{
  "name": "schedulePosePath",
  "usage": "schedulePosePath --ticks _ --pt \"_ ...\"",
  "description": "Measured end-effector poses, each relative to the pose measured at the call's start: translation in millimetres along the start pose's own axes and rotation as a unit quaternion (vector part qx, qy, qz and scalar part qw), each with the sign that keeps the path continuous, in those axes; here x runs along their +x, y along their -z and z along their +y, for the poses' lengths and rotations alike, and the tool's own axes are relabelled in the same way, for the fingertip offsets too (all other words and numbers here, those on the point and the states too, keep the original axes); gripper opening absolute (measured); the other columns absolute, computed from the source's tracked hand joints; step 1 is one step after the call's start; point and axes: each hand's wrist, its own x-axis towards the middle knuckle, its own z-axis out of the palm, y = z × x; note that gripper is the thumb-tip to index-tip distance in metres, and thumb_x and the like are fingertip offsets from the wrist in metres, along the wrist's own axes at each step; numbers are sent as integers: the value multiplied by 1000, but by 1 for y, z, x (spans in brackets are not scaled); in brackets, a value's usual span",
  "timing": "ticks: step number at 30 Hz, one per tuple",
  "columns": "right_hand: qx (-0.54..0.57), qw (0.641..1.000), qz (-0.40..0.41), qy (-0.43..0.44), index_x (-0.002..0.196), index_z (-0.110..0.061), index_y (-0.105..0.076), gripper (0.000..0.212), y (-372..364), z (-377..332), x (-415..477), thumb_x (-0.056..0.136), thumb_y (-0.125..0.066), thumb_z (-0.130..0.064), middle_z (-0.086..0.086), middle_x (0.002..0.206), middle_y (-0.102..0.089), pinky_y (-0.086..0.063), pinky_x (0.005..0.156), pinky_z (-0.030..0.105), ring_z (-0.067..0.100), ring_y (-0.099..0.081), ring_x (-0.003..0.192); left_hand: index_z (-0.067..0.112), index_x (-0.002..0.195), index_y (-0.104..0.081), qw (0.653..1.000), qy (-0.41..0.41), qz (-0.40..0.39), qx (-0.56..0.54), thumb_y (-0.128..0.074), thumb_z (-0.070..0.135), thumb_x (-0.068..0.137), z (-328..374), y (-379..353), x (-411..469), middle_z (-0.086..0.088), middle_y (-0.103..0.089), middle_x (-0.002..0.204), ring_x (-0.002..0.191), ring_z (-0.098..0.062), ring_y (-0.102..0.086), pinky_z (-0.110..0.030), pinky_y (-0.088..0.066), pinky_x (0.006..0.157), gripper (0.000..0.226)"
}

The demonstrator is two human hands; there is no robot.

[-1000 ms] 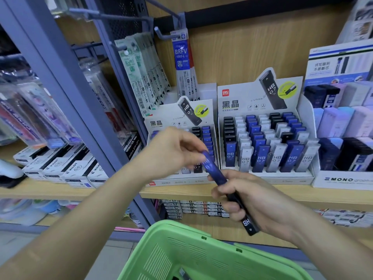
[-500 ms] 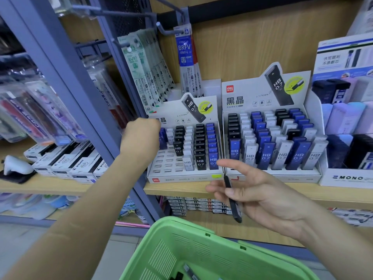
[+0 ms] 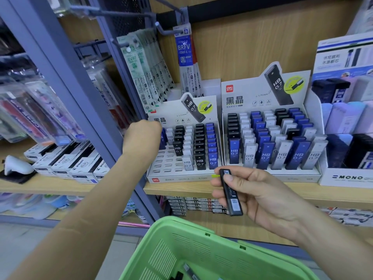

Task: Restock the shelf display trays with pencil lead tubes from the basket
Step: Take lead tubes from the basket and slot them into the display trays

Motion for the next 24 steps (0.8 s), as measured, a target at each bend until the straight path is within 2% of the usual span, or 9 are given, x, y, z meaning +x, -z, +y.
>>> schedulePosePath --ticks 6,11,13,16,18,19,21,22,24 --pt "-5 999 29 16 106 -6 -71 37 1 1 2 70 -70 -11 11 78 -71 -59 55 27 24 -73 70 4 104 -62 1000 15 -11 -25 -49 -20 75 6 2 -4 -14 -59 81 84 -38 -62 -38 -45 56 41" --pt "27 998 56 28 96 -8 -68 27 -1 3 6 69 -71 -9 9 74 -71 -55 50 21 12 -62 53 4 102 -48 999 21 0 -40 -48 -20 75 11 1 -11 -15 -54 75 77 -37 -58 -37 -38 52 37" --pt "47 997 57 34 88 -10 -65 21 -2 3 5 68 -70 -8 12 75 -70 -57 52 23 15 -66 55 5 98 -52 999 22 0 -37 -49 -18 75 9 0 -9 -12 -52 75 75 -35 -56 -37 -39 54 33" --pt "56 995 68 54 91 -8 -64 24 -2 3 3 67 -69 -6 11 74 -68 -58 55 24 17 -68 56 10 97 -63 1000 -15 22 -12 -51 -9 79 7 4 -13 -6 -59 80 70 -27 -51 -35 -44 58 29" --pt "52 993 81 66 92 -6 -65 26 -2 1 2 66 -69 -7 8 73 -65 -58 56 23 16 -67 56 16 105 -68 990 -56 42 -120 -51 4 89 8 19 -25 -1 -68 87 76 -26 -61 -32 -49 65 26" --pt "51 992 91 71 91 -6 -65 26 -2 1 1 65 -69 -7 9 75 -65 -58 56 23 16 -67 57 19 106 -70 967 -77 19 -243 -53 12 93 11 31 -32 3 -71 87 79 -23 -65 -30 -52 69 21" --pt "56 991 101 73 90 -5 -64 24 -1 1 2 67 -69 -8 13 74 -69 -57 55 21 18 -70 59 19 103 -72 845 -118 -116 -509 -64 26 90 19 65 -49 4 -73 85 78 -19 -68 -30 -57 74 16" --pt "60 990 103 70 91 -4 -63 21 -2 0 2 71 -68 -7 16 73 -70 -57 53 20 19 -71 59 20 103 -72 796 -151 -175 -559 -69 31 83 22 78 -57 5 -74 87 80 -15 -69 -29 -58 77 23" --pt "78 989 110 59 92 -2 -62 15 -5 0 2 79 -66 -7 19 68 -69 -55 49 18 18 -71 55 24 104 -70 774 -218 -230 -549 -75 29 71 26 90 -65 18 -70 90 84 -3 -67 -23 -56 82 34"
